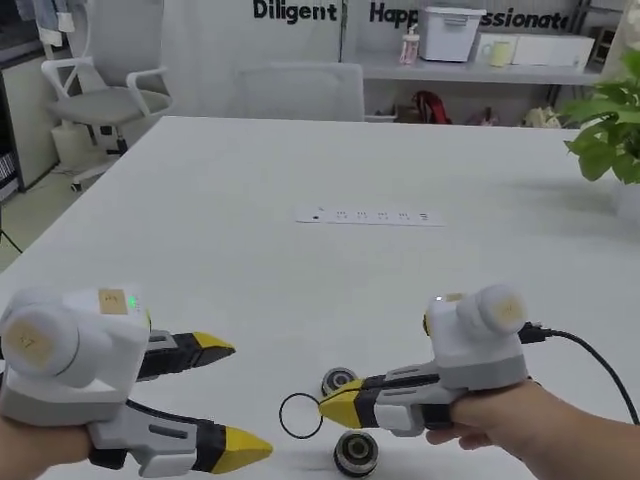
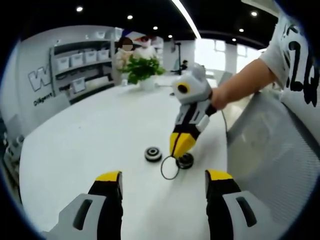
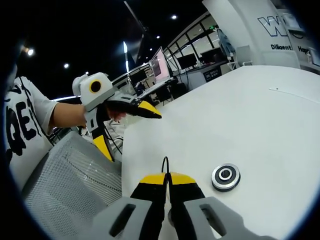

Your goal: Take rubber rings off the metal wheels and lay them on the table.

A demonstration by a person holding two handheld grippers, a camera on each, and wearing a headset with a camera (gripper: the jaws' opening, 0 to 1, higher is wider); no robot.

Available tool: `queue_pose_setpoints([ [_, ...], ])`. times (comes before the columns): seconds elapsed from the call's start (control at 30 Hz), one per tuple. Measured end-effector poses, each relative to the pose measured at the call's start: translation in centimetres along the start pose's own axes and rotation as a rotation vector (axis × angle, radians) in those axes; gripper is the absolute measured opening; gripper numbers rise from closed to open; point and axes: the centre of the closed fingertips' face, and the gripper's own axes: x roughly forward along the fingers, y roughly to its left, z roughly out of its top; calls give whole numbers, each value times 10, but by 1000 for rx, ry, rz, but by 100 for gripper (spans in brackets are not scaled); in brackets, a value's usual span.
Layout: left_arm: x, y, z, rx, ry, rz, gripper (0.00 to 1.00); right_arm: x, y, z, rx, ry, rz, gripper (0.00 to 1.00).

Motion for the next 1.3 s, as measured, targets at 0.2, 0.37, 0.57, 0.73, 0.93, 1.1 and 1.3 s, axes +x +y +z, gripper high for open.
queue_pose_setpoints([
  [0.2,-4,2,0,-6,-4,14,68,11,2,-5,-28,28,-2,0],
  [0.37,-6,3,-1,-10,-4,22,68,17,2,-9,-47,49,-4,0],
  [0.57,-8,5,-3,-14,-2,29,68,23,2,-17,-93,85,-14,0],
  [0.73,-8,6,-3,-16,-2,31,68,23,0,-19,-134,100,-29,1],
  [0.93,-8,8,-3,-18,-6,33,68,22,-2,-18,-151,100,-39,7],
  [1.1,-9,9,-2,-17,-7,36,69,21,-3,-18,-164,103,-45,13],
  [1.3,-10,10,-3,-17,-9,39,69,19,-4,-18,-180,103,-50,20],
])
